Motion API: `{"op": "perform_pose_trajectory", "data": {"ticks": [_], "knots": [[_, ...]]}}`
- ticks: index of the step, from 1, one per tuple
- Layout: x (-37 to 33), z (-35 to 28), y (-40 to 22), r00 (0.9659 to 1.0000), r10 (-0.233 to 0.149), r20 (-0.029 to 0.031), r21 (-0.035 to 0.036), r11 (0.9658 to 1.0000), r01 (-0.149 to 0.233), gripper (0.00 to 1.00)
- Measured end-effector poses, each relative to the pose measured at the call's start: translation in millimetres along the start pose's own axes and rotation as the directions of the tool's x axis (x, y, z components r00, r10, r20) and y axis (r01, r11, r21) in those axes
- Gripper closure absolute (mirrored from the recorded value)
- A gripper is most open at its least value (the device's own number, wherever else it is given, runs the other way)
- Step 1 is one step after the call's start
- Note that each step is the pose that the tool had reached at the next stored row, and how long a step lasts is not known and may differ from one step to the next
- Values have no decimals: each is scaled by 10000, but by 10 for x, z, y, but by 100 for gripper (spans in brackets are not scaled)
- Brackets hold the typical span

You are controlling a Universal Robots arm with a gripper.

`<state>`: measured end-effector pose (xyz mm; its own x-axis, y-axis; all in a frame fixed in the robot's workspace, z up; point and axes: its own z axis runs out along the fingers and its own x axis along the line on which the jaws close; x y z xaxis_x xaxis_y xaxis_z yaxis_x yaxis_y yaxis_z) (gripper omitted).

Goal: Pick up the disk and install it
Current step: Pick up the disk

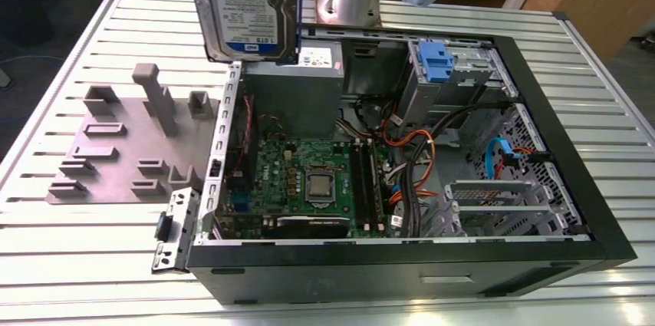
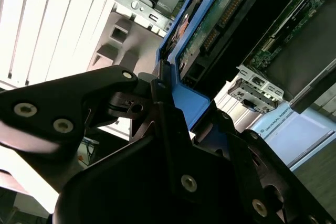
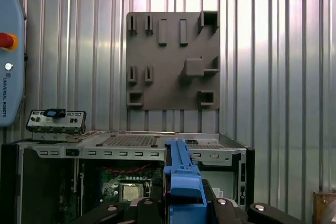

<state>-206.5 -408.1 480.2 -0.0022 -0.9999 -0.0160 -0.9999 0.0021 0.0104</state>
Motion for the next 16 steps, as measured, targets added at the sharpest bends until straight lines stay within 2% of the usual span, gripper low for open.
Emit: {"op": "perform_pose_trajectory", "data": {"ticks": [10,16], "knots": [[9,-2,-171,10000,3,0,0,10000,-3,64],[9,-2,-194,10000,3,0,0,10000,-3,64]]}}
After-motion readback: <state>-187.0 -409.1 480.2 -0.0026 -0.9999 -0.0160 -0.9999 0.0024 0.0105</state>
